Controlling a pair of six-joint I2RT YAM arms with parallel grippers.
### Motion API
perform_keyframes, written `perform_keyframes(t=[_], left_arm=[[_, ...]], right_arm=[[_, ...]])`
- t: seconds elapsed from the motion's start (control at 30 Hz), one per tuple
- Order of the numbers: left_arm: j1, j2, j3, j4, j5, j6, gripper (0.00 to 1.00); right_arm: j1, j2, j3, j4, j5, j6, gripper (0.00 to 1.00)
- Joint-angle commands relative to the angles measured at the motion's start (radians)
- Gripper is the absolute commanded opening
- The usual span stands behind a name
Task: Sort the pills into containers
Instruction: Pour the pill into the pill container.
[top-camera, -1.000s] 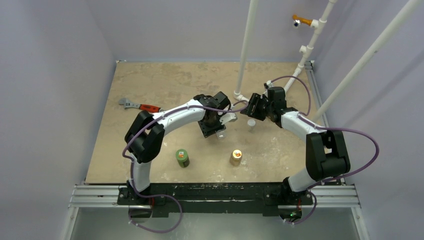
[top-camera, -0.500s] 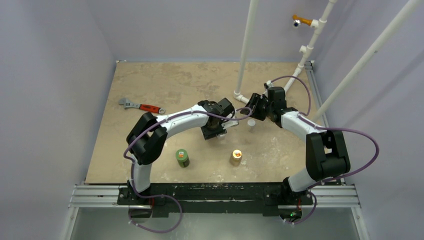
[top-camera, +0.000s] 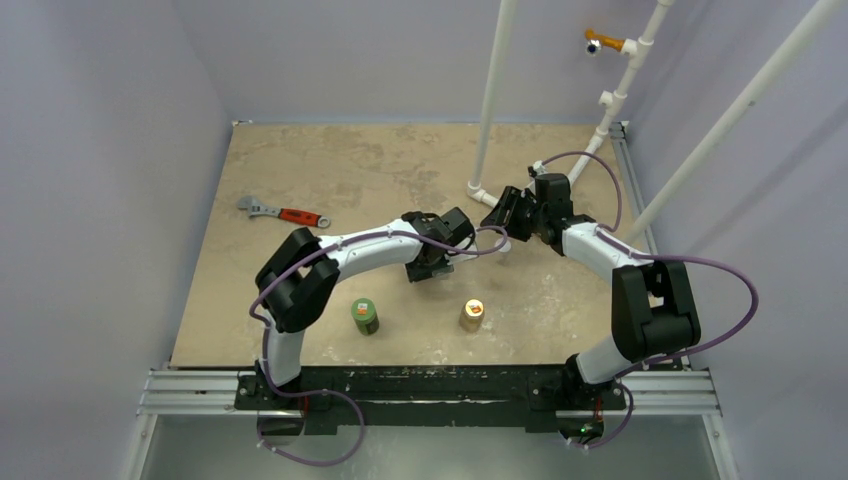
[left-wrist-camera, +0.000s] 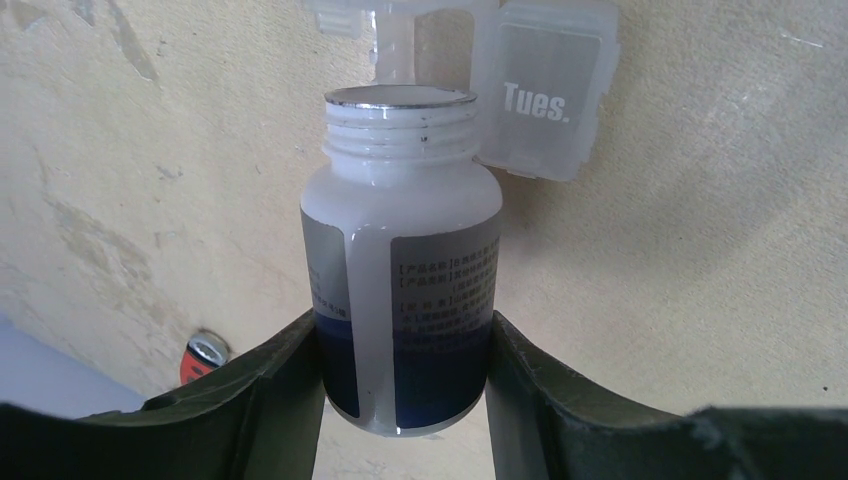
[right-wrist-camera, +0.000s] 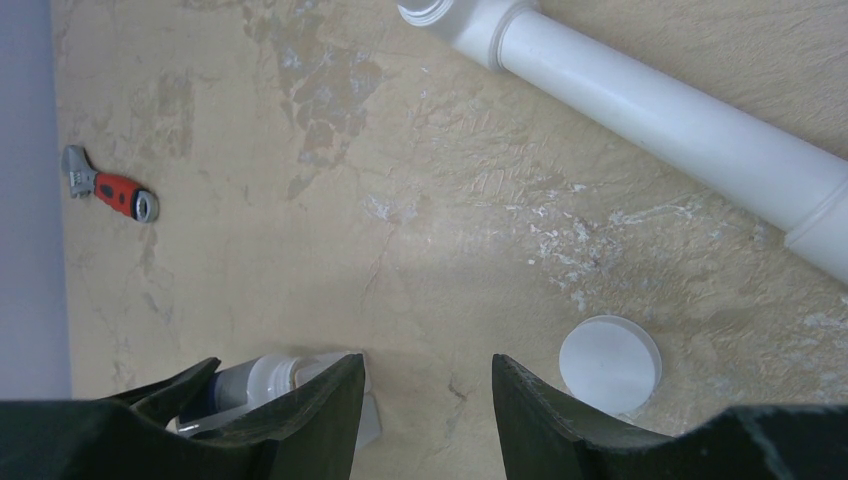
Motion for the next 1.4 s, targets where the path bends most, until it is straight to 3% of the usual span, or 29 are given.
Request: perform_keyframes(t=[0.0,0.83,1.37], left_arm=[[-0.008,-0.029,-0.008,0.022,-0.061,0.024,0.0],[-0.038,-0.018,-0.004,0.021,-0.218,0.097,0.0],[-0.065,-0.045,-0.057,0.069,-0.235,0.14,0.0]], right_arm=[[0.004,-0.008,0.011,0.031,-0.014,-0.011,0.5],[0.004,-0.004,0.014,0.03,-0.016,-0.011,0.5],[0.004,-0.006,0.014,0.03,-0.017,-0.011,0.5]])
